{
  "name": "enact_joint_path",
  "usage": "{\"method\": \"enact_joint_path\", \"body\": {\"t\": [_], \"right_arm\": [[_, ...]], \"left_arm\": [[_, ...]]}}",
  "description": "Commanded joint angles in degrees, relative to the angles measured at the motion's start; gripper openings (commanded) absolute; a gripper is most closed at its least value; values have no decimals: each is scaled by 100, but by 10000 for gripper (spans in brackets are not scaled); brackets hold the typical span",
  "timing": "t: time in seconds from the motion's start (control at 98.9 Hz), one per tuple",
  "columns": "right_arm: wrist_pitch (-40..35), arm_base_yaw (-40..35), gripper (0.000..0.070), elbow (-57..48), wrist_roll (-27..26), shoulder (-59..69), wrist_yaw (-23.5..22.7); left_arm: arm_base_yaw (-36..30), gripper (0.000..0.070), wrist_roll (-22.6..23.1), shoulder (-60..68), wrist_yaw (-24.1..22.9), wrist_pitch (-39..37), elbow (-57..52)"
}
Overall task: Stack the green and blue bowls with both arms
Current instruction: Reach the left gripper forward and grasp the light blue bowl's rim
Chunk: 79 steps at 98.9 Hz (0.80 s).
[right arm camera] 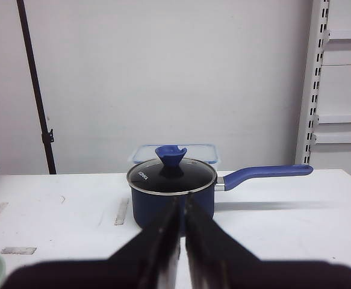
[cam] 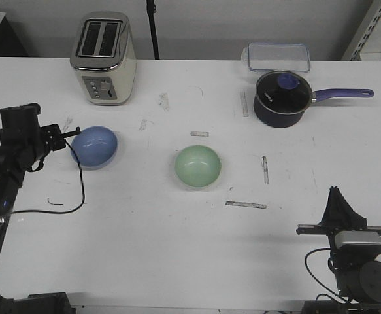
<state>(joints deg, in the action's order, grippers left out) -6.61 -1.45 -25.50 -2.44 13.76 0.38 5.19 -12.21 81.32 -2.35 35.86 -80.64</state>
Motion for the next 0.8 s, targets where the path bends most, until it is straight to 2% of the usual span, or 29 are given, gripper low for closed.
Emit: {"method": "enact_joint_path", "body": {"t": [0.0, 0.152, 0.202, 0.253, 0.384, 0.455, 0.586, 0.789], "right_arm": [[59, 2, 6, -15, -74, 7, 4], [59, 2, 6, -15, -74, 7, 4], [59, 2, 6, -15, -74, 7, 4], [59, 2, 6, -15, -74, 7, 4], [59, 2, 6, -15, -74, 7, 4], [59, 2, 6, -15, -76, 7, 4], [59, 2, 6, -15, -74, 7, 4], [59, 2, 6, -15, -76, 7, 4]], "left_arm": [[120, 1, -291, 297, 393, 127, -293], [490, 3, -678, 826, 1596, 361, -503], [584, 5, -693, 955, 1816, 407, -503], [649, 34, -695, 1073, 1836, 476, -503], [778, 208, -686, 1346, 1827, 595, -503], [802, 228, -691, 1484, 1827, 610, -501], [809, 328, -684, 1751, 1827, 632, -501], [791, 334, -686, 2083, 1827, 627, -501]]}}
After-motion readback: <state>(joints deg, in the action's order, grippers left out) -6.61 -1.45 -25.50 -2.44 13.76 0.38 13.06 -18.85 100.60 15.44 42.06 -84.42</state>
